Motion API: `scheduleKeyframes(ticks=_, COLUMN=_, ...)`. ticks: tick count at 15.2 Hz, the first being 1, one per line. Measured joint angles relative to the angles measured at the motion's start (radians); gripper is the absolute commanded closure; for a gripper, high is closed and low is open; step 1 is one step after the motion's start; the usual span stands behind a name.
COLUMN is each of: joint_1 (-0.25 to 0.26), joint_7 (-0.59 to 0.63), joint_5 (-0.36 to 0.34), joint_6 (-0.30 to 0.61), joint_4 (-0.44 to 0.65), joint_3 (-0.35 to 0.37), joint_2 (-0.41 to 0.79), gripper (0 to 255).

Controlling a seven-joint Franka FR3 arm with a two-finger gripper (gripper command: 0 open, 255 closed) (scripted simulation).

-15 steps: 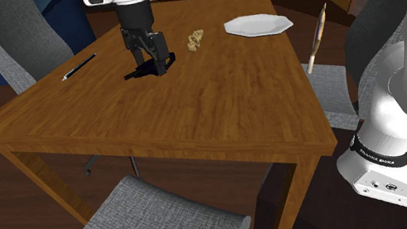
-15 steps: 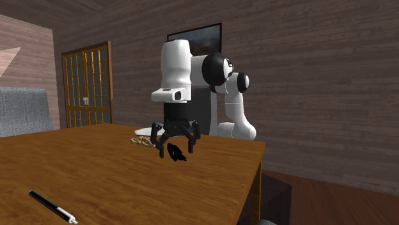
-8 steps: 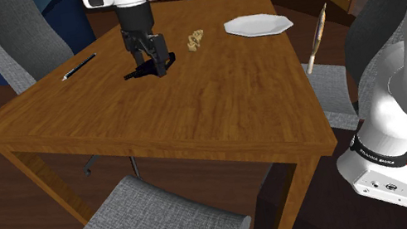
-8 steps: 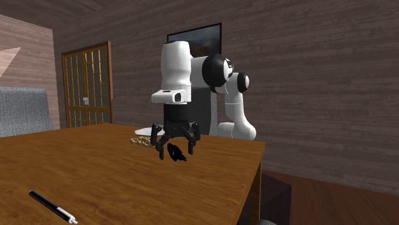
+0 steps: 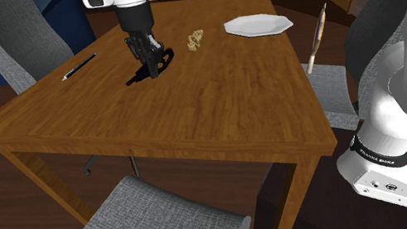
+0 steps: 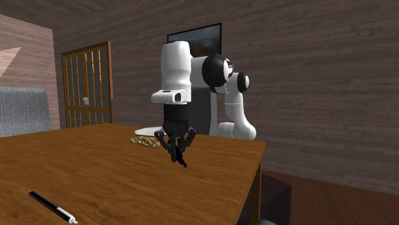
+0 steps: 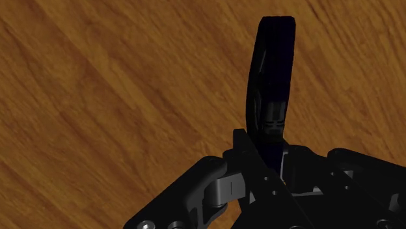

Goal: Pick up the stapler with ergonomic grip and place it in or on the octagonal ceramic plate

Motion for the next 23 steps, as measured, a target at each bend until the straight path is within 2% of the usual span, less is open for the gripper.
scheduleKeyframes(ticks=6, joint_1=0.001, joint_7=0.001, joint_5=0.000, joint_6=-0.041, joint_4=0.042, joint_3=0.001, joint_2=0.000, gripper=255)
scheduleKeyframes(ticks=19, joint_1=0.005, joint_7=0.002, joint_5=-0.004, joint_6=-0.225, joint_4=0.262, joint_3=0.002, joint_2=0.036, gripper=255)
scheduleKeyframes(ticks=23, joint_1=-0.032, joint_7=-0.055, joint_5=0.010, joint_6=-0.200, joint_4=0.141, joint_3=-0.020, joint_2=-0.060, gripper=255)
